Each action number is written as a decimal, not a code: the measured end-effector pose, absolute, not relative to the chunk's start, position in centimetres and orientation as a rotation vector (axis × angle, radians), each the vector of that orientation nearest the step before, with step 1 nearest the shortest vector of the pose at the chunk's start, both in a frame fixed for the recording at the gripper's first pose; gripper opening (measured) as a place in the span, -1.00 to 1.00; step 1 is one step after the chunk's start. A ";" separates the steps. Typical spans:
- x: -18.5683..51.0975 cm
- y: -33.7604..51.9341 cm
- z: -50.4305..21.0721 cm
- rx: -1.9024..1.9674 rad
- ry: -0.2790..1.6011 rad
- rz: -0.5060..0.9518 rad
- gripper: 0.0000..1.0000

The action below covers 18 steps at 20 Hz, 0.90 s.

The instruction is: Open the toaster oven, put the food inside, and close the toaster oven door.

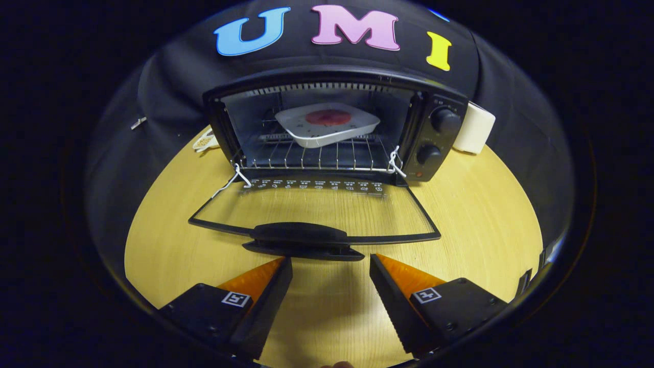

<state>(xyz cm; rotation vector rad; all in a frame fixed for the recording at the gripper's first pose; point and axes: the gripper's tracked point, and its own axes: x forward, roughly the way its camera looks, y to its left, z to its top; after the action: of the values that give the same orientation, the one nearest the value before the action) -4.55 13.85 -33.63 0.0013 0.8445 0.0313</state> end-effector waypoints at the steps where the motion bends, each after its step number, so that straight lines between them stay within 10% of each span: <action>1: -4.5 13.9 -32.6 0.017 0.825 0.044 0.97; 18: 0.1 3.5 -9.0 0.068 0.280 -0.015 0.98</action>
<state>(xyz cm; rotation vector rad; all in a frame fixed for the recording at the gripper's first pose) 0.06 3.49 -9.04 0.0683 0.2799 -0.0146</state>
